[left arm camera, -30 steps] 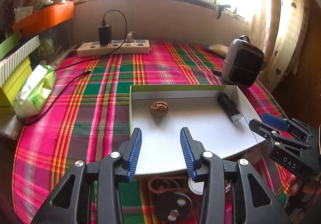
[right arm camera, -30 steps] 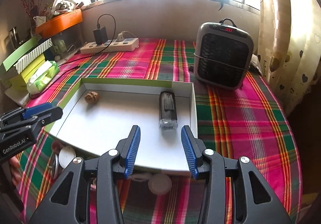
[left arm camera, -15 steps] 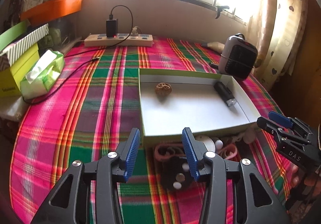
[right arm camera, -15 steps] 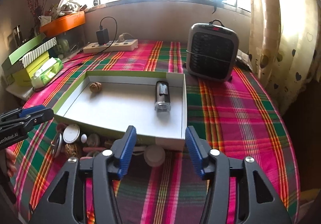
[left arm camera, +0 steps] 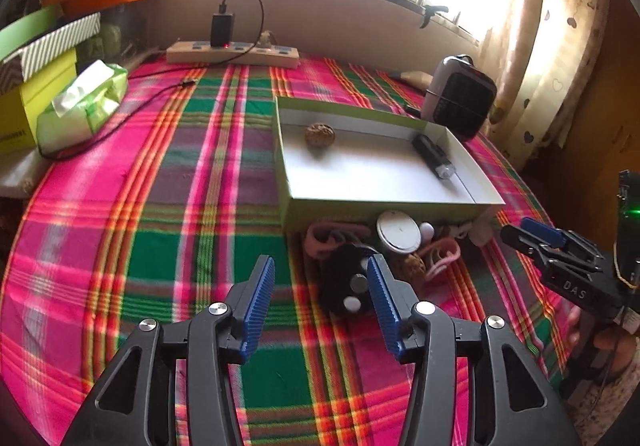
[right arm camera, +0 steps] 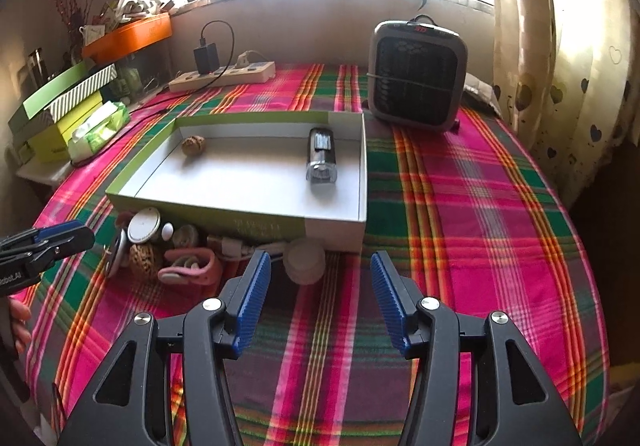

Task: Organize objects
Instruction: 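Withdraw both open tools from the box back toward the remaining items, then grasp the white round container with the right tool while the left tool approaches the black puck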

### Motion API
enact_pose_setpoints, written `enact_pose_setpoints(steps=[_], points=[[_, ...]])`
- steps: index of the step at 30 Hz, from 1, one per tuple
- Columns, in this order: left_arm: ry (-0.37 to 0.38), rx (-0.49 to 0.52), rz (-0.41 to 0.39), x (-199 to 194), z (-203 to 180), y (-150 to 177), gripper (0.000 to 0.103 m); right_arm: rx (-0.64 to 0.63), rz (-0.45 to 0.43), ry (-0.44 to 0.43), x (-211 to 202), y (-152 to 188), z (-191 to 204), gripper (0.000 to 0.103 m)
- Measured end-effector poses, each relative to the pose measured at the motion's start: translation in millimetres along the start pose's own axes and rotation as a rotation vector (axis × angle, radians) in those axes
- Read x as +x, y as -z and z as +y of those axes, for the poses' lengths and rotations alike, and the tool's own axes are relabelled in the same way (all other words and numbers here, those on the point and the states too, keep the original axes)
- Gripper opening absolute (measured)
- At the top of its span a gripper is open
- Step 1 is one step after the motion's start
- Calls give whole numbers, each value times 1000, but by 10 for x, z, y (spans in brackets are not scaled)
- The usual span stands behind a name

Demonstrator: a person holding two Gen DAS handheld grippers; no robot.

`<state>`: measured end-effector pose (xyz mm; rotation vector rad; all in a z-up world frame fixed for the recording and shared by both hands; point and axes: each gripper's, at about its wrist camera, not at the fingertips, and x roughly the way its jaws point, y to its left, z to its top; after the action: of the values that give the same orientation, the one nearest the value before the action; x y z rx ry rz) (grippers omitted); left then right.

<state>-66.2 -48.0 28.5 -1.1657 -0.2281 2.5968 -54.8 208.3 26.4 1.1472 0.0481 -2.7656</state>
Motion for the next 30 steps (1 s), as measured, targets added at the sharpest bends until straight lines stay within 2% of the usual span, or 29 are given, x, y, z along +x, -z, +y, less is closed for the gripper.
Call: enact_pose_setpoints(steps=[3,6,16,30], points=[[14,5,12,18,-15,47,47,-3,17,-5,37,34,13,54],[26,6,19,44,-27,69,47,-3,30,-9,80,49,20,61],[31,0,54,147,-28,97,47,-21,71,5,227,46,25,61],[29,26,65,225,-78,68,49,-46,107,32,371,-20,28,61]])
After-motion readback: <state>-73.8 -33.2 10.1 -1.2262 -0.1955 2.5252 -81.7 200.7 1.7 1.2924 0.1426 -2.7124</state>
